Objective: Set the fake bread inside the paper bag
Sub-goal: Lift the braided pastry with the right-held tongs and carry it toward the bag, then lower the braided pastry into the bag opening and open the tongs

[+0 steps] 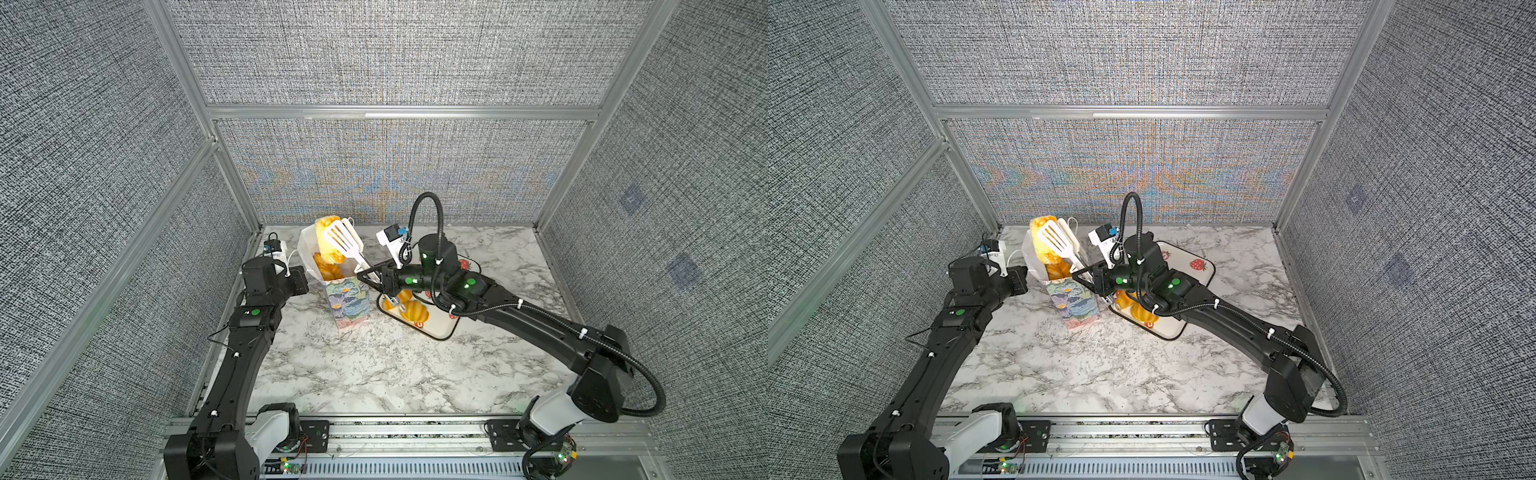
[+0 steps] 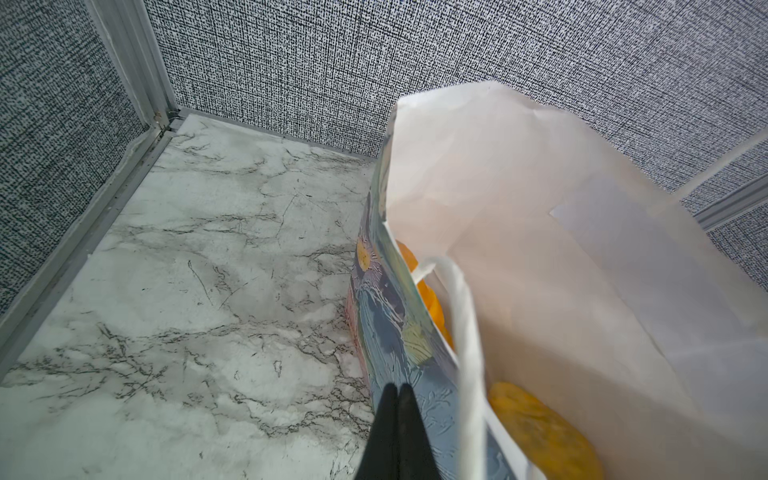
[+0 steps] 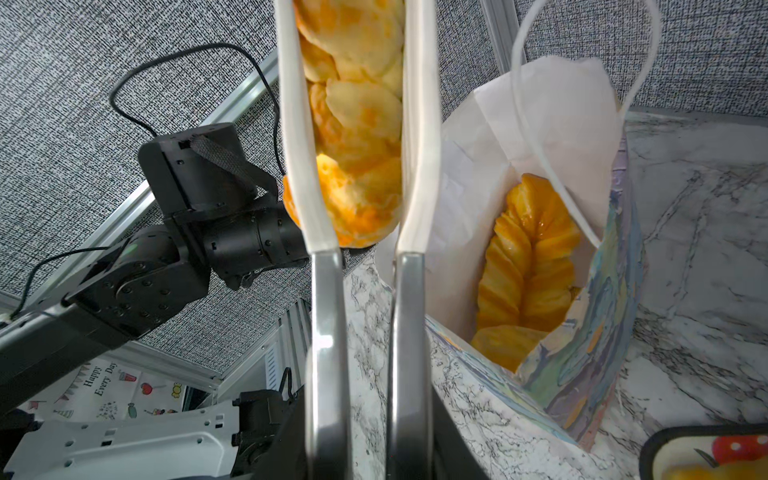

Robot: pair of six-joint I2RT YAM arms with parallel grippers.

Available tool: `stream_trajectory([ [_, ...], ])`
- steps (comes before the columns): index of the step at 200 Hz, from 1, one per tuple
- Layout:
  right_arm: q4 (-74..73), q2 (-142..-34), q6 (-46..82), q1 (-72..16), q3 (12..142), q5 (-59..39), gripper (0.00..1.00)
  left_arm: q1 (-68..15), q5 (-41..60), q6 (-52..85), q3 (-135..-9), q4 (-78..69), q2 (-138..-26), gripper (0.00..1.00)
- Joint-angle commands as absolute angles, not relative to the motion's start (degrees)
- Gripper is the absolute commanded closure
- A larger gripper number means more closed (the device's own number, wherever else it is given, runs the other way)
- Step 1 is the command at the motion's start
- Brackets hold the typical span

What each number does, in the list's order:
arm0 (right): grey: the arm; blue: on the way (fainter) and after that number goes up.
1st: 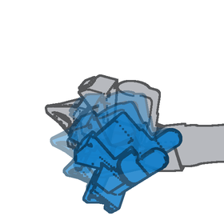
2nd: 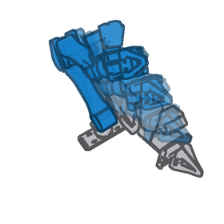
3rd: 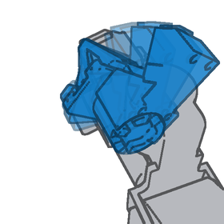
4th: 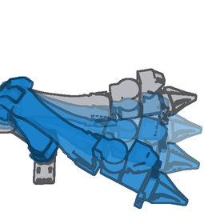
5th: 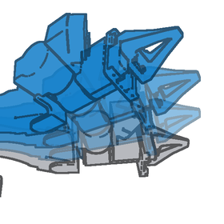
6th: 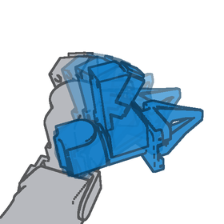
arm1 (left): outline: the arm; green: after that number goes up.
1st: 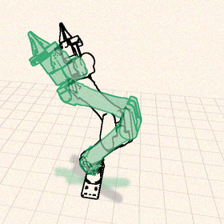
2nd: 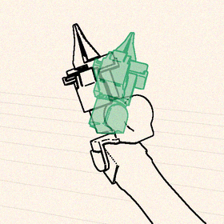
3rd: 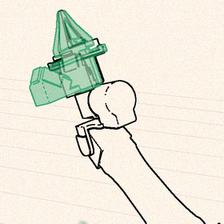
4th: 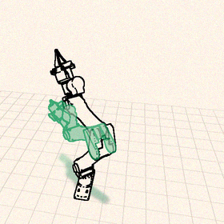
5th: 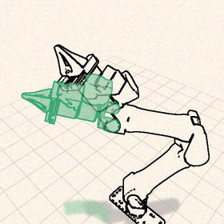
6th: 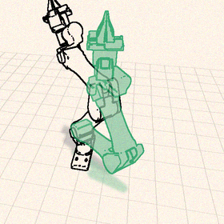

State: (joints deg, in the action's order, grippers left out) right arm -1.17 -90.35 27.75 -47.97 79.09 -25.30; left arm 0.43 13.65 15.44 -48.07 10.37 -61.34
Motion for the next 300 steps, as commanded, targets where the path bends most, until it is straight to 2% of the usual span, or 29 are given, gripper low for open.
stream_trajectory([
  [1, -2.45, -90.53, 27.59, -48.16, 79.80, -26.02, 0.69, 0.42, 13.95, 15.27, -47.95, 10.26, -61.28, 1.00],
  [166, 3.79, -90.70, 24.96, -47.64, 80.35, -21.72, 0.68, 0.57, 13.89, 15.23, -47.92, 10.21, -61.21, 1.00],
  [300, 6.83, -90.57, 24.43, -46.75, 79.53, -20.39, 0.61, 0.53, 14.15, 15.37, -47.92, 10.11, -61.37, 1.00],
])
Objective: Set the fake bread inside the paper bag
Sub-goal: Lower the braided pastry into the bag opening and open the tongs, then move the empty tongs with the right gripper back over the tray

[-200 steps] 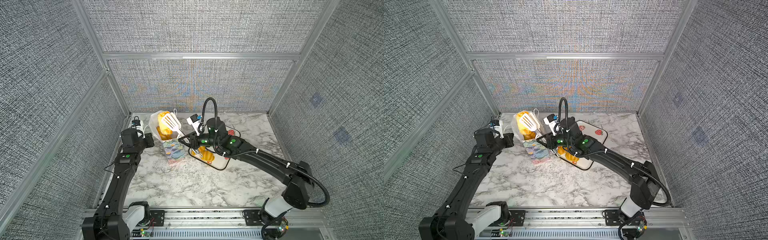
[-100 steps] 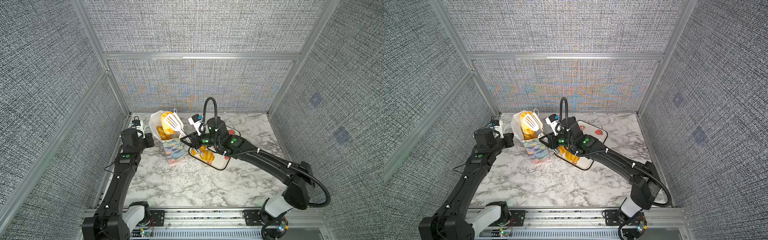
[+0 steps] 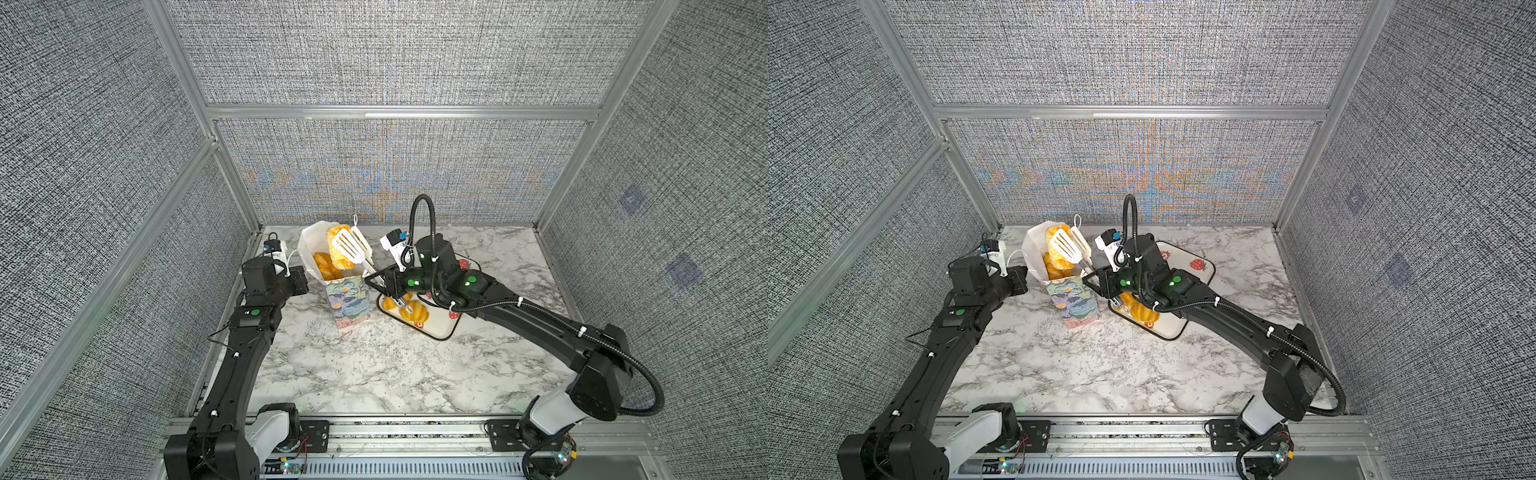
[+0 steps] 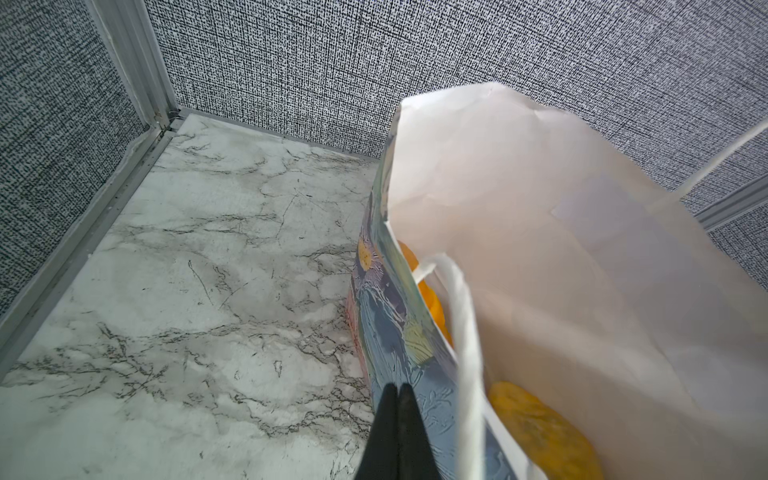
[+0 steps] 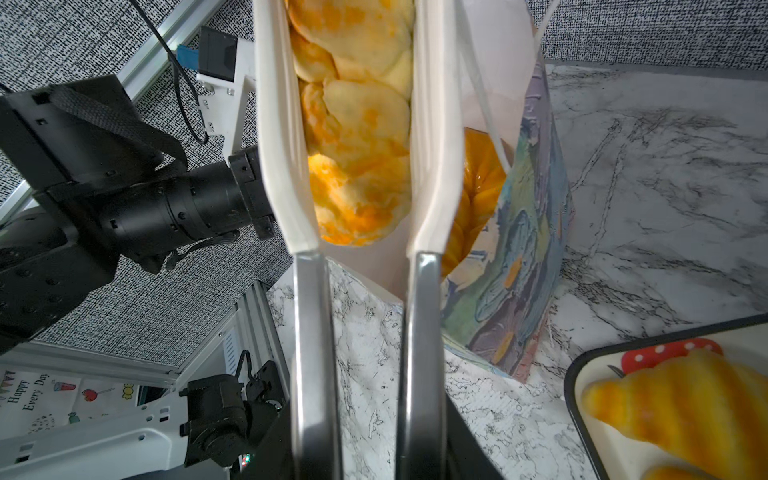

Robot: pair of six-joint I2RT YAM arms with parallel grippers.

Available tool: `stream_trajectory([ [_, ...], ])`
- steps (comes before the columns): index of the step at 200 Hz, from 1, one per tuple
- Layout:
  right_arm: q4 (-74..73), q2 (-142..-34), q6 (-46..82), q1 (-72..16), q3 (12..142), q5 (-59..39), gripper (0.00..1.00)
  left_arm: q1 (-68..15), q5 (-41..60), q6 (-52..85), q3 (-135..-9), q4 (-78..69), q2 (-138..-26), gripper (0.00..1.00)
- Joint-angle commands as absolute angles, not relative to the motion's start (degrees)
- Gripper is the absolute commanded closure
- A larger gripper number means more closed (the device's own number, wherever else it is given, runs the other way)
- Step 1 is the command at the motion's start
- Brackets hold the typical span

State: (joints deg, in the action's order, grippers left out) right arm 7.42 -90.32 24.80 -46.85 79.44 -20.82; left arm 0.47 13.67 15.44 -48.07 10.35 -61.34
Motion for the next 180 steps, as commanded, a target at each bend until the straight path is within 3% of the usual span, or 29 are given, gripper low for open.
stream_trajectory([
  [1, 6.84, -90.59, 24.43, -46.80, 79.54, -20.39, 0.61, 0.53, 14.19, 15.33, -47.91, 10.15, -61.36, 1.00],
  [84, 7.99, -91.05, 24.35, -46.58, 80.27, -20.25, 0.49, 0.54, 14.25, 15.40, -48.05, 10.10, -61.50, 1.00],
  [180, 10.27, -87.46, 22.25, -46.67, 82.10, -19.64, 0.51, 0.59, 14.26, 15.47, -47.99, 10.08, -61.31, 1.00],
])
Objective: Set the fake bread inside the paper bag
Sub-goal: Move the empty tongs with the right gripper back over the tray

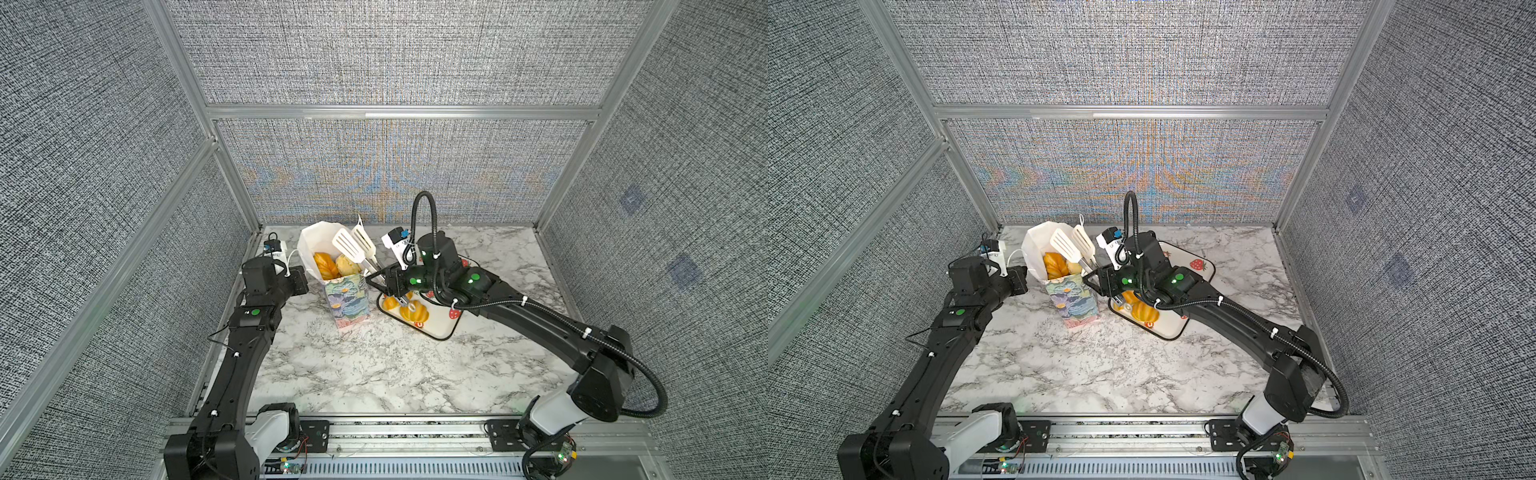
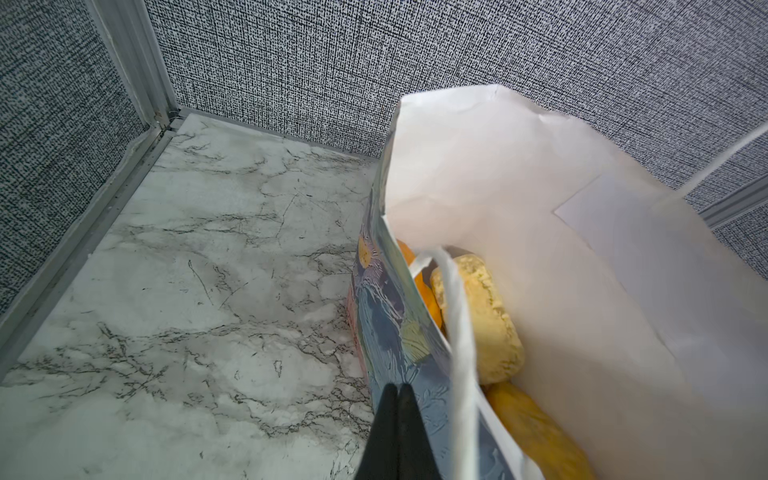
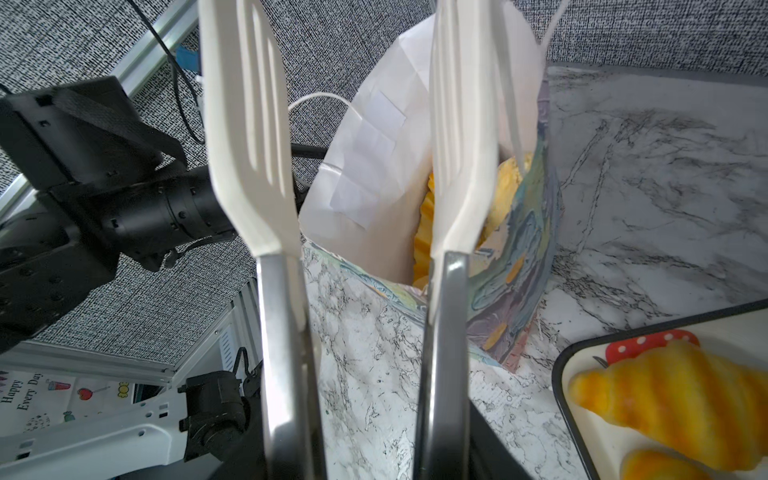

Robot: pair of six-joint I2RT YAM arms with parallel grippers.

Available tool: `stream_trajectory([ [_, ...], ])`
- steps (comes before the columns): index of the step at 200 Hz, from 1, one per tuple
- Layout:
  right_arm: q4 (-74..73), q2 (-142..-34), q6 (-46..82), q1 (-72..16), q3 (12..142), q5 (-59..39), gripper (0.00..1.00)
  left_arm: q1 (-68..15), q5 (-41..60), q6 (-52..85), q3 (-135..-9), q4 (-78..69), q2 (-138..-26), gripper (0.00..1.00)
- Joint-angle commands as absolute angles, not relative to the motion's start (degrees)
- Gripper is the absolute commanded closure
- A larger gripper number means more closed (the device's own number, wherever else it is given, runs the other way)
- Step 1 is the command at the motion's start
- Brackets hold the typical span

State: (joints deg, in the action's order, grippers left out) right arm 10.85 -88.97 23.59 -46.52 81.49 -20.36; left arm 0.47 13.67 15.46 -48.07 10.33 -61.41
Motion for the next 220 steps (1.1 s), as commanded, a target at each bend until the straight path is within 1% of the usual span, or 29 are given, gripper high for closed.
stream_trajectory([
  [1, 10.28, -87.37, 22.24, -46.67, 82.05, -19.57, 0.51, 0.56, 14.25, 15.47, -47.94, 10.09, -61.33, 1.00],
  [82, 14.07, -80.83, 20.13, -45.20, 79.34, -15.06, 0.51, 0.53, 14.24, 15.42, -47.92, 10.02, -61.35, 1.00],
  [169, 18.87, -72.94, 20.52, -40.96, 72.19, -12.00, 0.51, 0.57, 14.24, 15.39, -47.91, 10.10, -61.38, 1.00],
  [220, 21.29, -70.78, 21.27, -38.95, 67.50, -11.17, 0.50, 0.53, 14.78, 15.15, -47.73, 9.77, -61.41, 1.00],
])
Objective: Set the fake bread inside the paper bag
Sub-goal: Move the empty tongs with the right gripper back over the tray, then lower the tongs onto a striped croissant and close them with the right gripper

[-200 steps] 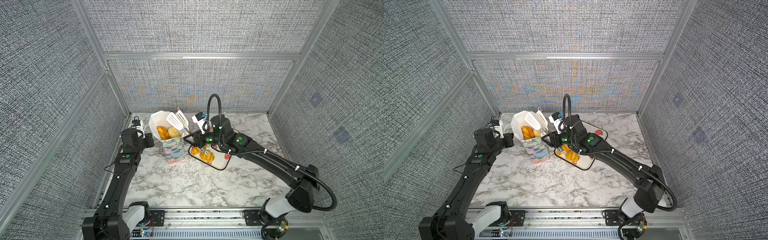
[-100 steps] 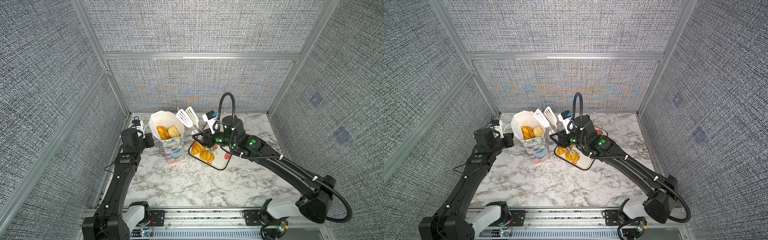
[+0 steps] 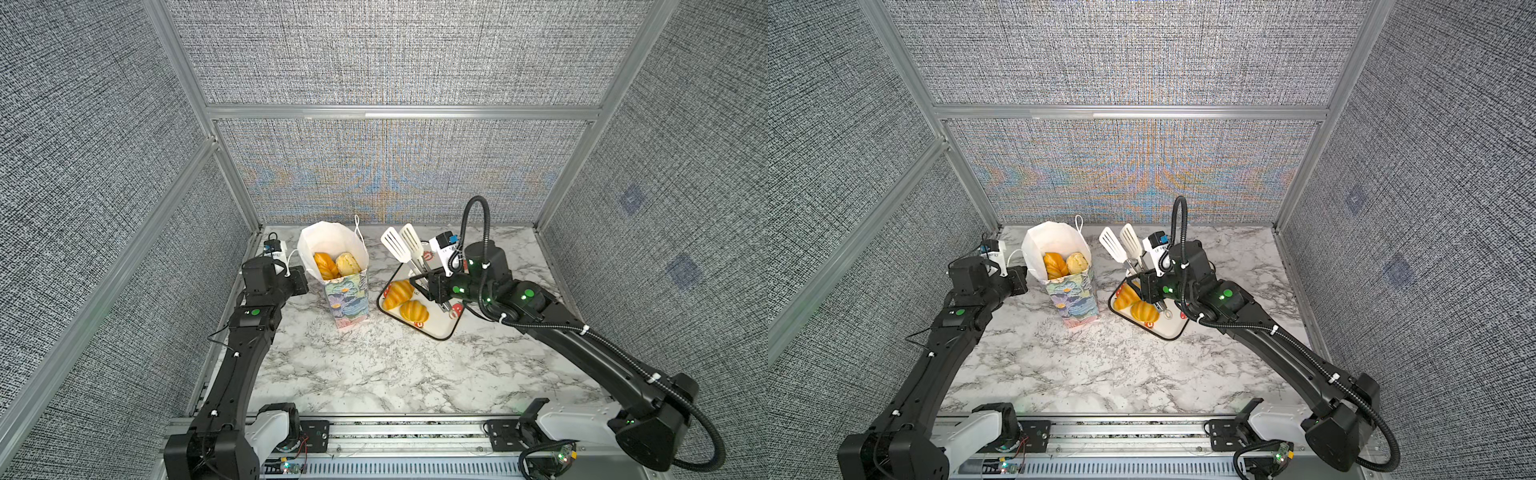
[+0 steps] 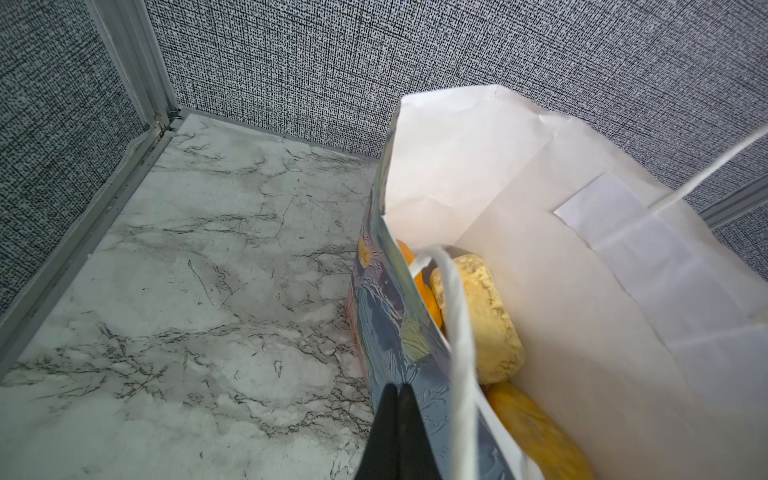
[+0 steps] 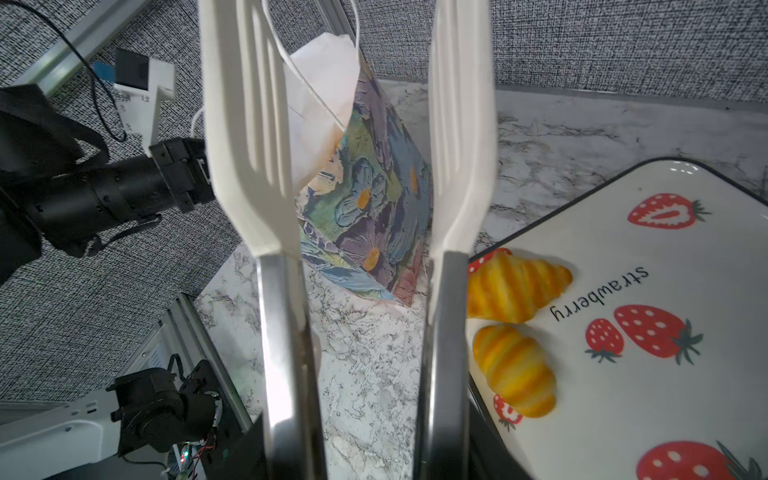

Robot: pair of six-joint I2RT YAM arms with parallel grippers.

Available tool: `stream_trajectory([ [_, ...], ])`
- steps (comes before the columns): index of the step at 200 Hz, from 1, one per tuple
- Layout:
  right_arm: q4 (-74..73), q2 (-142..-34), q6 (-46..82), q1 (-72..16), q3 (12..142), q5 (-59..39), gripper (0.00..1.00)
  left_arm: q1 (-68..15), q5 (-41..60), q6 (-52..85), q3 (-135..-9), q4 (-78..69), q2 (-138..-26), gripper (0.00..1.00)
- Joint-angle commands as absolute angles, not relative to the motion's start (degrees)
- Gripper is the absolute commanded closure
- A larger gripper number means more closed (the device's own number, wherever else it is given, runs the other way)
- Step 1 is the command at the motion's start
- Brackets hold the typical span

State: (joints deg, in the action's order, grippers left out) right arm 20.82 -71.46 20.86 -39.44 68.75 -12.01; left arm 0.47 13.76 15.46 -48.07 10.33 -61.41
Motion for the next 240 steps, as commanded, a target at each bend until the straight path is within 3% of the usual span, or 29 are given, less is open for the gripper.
stream_trajectory([
  [1, 21.32, -70.72, 21.27, -38.90, 67.41, -11.17, 0.50, 0.53, 14.82, 15.18, -47.77, 9.76, -61.42, 1.00],
  [139, 32.74, -74.15, 19.40, -38.23, 61.25, -5.43, 0.49, 0.53, 15.04, 15.12, -47.68, 9.67, -61.08, 1.00],
  [240, 37.29, -79.51, 18.54, -38.79, 60.47, -2.74, 0.43, 0.53, 15.69, 15.16, -47.71, 9.40, -61.42, 1.00],
])
